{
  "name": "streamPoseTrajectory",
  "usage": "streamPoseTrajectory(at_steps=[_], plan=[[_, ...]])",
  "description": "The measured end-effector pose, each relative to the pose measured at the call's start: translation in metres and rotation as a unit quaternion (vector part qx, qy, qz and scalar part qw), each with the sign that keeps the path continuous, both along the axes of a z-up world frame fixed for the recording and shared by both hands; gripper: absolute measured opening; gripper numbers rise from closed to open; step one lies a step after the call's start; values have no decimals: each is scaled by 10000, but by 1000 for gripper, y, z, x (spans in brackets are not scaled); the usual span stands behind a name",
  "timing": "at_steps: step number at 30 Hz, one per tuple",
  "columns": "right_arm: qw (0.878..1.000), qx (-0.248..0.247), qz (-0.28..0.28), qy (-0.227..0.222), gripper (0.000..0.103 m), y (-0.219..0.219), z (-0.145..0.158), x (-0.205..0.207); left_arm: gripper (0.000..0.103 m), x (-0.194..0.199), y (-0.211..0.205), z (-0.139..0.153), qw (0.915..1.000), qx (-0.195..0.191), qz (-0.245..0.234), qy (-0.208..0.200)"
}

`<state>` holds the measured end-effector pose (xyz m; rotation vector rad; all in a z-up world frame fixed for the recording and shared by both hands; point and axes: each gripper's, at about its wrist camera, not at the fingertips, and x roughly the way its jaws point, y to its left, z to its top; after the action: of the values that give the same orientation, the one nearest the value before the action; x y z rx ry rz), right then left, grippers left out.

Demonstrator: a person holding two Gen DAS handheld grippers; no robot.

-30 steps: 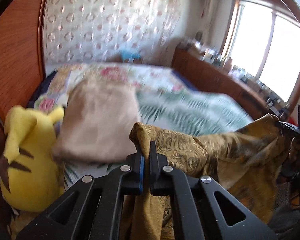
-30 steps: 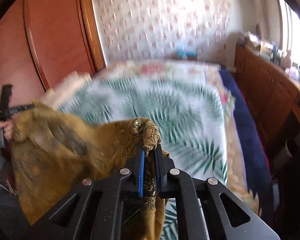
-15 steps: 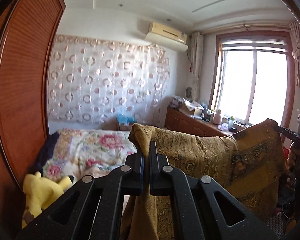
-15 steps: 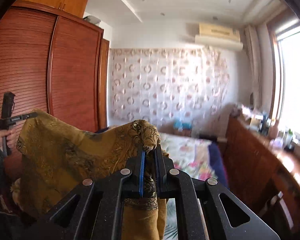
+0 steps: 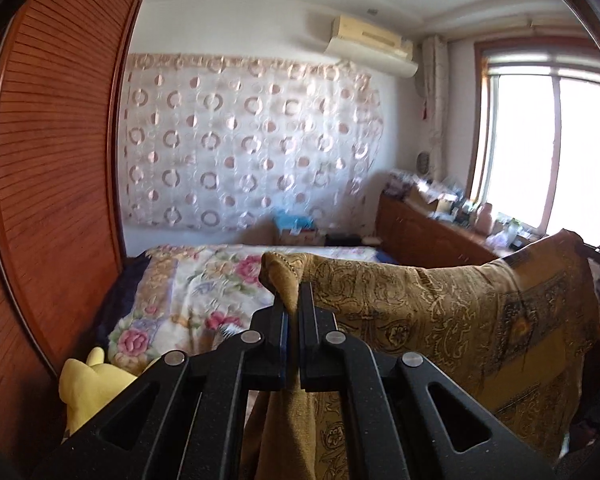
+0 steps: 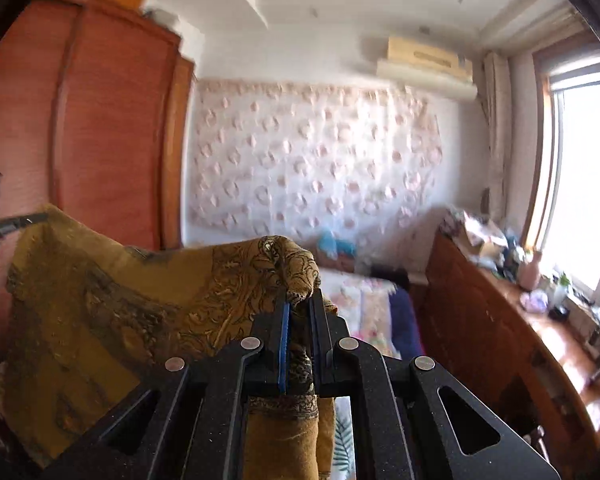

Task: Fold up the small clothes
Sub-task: 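Lift the gold garment off the bed with both tools, holding it up, then lower the gold garment onto the bed and open both tools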

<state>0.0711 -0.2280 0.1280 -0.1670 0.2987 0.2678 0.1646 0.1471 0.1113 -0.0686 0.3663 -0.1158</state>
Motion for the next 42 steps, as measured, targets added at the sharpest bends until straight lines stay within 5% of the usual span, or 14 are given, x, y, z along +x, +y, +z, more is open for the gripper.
streamPoseTrajectory(at_steps=[3, 7, 10, 17, 20, 29, 42], plan=[[9987, -98, -109, 480, 9, 15, -39, 44, 7, 34, -6, -40, 9986, 277, 188, 409], [9916, -184, -512, 1175, 32, 30, -84, 89, 12, 58, -10, -87, 9920, 75, -62, 1258], [9882, -25, -503, 1444, 38, 32, -105, 95, 46, 47, -22, -105, 9909, 347, -45, 1297], [9819, -45, -279, 1873, 40, 29, -144, 78, 76, 18, -25, -124, 9874, 432, -223, 1504], [9777, 120, -227, 2084, 44, -11, -146, 85, 76, -1, -26, -134, 9867, 460, -169, 1551], [9608, 440, -620, 2665, 44, -39, -170, 108, 76, -29, -36, -185, 9781, 374, -233, 2035], [9654, 294, -653, 2508, 44, -42, -163, 85, 76, -26, -35, -222, 9683, 447, -159, 2450]])
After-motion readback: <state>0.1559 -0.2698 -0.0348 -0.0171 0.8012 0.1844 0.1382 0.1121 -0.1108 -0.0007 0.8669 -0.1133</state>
